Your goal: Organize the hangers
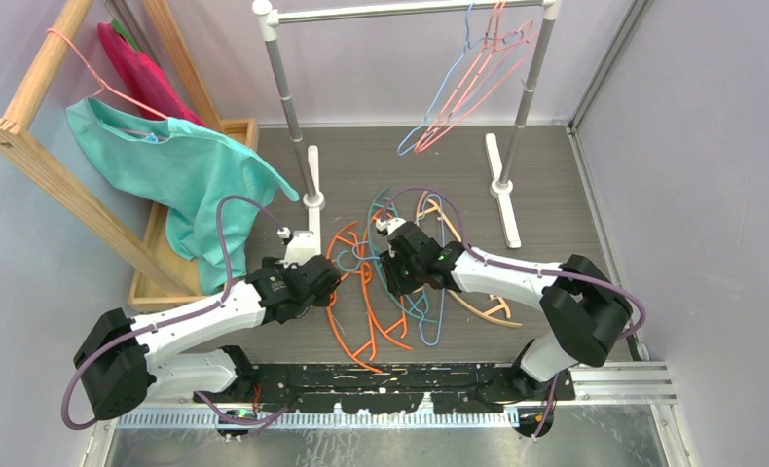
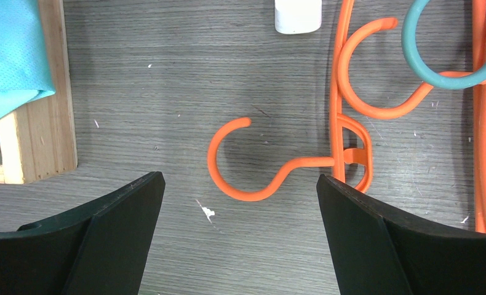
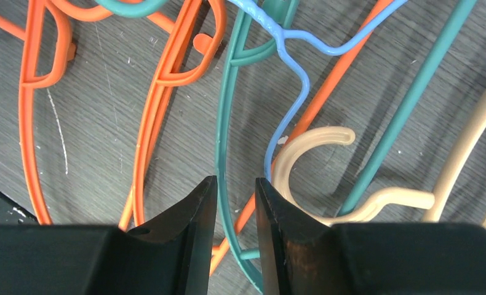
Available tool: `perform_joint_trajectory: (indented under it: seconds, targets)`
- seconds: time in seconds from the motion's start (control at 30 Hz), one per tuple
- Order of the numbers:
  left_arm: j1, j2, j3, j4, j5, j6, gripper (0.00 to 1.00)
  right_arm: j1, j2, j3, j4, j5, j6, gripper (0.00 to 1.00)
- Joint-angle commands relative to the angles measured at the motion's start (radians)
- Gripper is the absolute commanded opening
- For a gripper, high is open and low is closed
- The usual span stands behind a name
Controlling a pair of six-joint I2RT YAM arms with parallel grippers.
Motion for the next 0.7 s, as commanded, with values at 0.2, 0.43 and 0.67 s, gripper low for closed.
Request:
perform_joint_trajectory:
  seconds: [0.2, 0.43, 0.67]
  targets:
    - [0.001, -0.038, -0.021, 0.018, -0.028, -0.012, 0.98, 0.001, -0.009, -0.043, 0.090, 0.120, -0.020, 0.34]
    - [0.001, -0.034, -0.026, 0.022, -0.027, -0.015, 0.98, 0.004, -0.083, -0.022, 0.038, 0.078, -0.024, 0.37]
    - [0.001, -0.014, -0.021, 0.035, -0.022, -0.015, 0.98, 0.006, -0.131, -0.015, -0.016, 0.145, -0.054, 0.43]
